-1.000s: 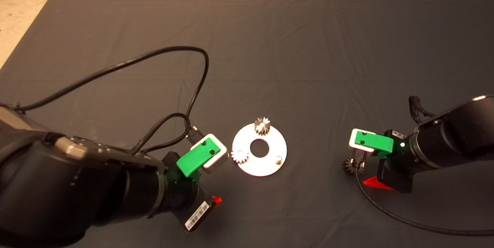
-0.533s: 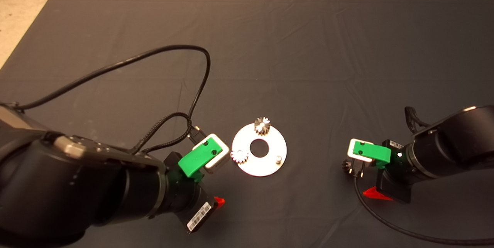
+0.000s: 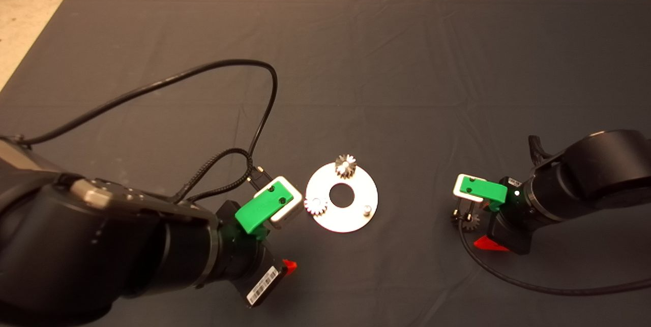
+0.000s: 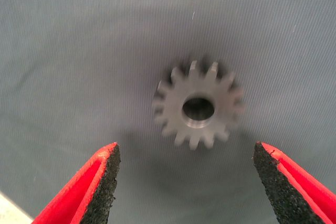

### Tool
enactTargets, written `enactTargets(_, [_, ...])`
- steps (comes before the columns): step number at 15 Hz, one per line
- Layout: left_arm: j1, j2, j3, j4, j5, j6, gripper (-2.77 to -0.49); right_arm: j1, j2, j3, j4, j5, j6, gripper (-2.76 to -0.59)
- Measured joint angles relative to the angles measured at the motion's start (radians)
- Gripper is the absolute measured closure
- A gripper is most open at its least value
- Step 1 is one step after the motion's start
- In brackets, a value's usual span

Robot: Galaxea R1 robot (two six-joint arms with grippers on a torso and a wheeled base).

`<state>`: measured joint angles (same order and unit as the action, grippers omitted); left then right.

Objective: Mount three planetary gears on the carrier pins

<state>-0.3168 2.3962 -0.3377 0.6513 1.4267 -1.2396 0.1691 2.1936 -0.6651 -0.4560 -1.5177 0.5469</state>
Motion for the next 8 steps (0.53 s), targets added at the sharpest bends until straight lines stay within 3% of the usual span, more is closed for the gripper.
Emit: enactTargets(8, [0.0, -0.016, 0.0, 0.0, -0.006, 0.0, -1.46, -0.016, 0.029, -0.045, -0.001, 0.005, -0.003, -1.81])
